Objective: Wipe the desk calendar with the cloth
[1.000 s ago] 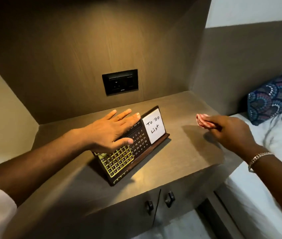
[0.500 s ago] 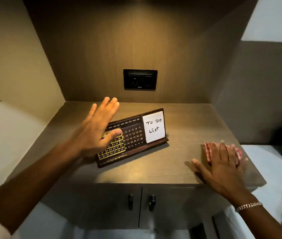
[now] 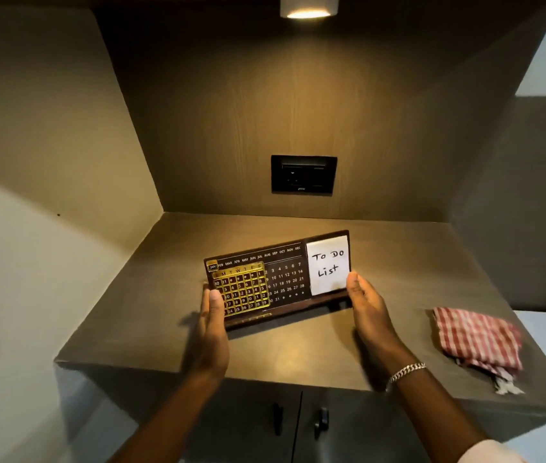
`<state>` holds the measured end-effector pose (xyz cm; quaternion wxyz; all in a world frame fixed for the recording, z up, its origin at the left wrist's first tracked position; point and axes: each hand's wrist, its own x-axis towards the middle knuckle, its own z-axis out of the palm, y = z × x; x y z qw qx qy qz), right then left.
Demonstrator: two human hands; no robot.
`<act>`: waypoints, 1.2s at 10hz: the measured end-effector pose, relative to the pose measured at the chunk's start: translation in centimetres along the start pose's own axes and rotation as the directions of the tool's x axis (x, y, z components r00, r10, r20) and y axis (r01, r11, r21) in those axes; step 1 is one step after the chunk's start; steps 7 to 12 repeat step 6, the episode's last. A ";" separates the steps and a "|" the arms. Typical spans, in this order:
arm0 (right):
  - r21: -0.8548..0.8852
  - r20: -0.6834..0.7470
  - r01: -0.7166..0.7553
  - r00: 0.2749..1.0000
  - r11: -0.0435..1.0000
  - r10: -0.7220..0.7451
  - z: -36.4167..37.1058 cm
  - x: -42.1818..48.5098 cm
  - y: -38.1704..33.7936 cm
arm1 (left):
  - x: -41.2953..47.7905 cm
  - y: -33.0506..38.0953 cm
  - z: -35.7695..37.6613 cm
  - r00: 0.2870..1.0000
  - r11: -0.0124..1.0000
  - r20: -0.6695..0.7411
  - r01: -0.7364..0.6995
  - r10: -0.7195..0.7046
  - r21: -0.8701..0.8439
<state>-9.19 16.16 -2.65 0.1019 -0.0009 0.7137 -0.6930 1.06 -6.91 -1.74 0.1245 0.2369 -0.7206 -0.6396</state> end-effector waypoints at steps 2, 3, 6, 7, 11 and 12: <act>0.053 -0.097 -0.001 0.995 0.999 0.006 0.8 5.2 -1.4 | 9.6 2.1 0.6 0.985 0.994 0.171 0.036 -0.018 -0.107; 0.027 -0.157 -0.006 0.988 1.000 0.010 1.4 8.2 -2.2 | 14.9 3.1 1.4 0.971 0.992 0.238 0.033 -0.003 -0.122; -0.006 -0.359 0.028 0.933 1.000 -0.028 2.7 8.2 -3.6 | 16.3 4.6 2.0 0.966 0.989 0.225 -0.140 0.126 0.047; -0.006 -0.359 0.028 0.933 1.000 -0.028 2.7 8.2 -3.6 | 16.3 4.6 2.0 0.966 0.989 0.225 -0.140 0.126 0.047; -0.006 -0.359 0.028 0.933 1.000 -0.028 2.7 8.2 -3.6 | 16.3 4.6 2.0 0.966 0.989 0.225 -0.140 0.126 0.047; -0.006 -0.359 0.028 0.933 1.000 -0.028 2.7 8.2 -3.6 | 16.3 4.6 2.0 0.966 0.989 0.225 -0.140 0.126 0.047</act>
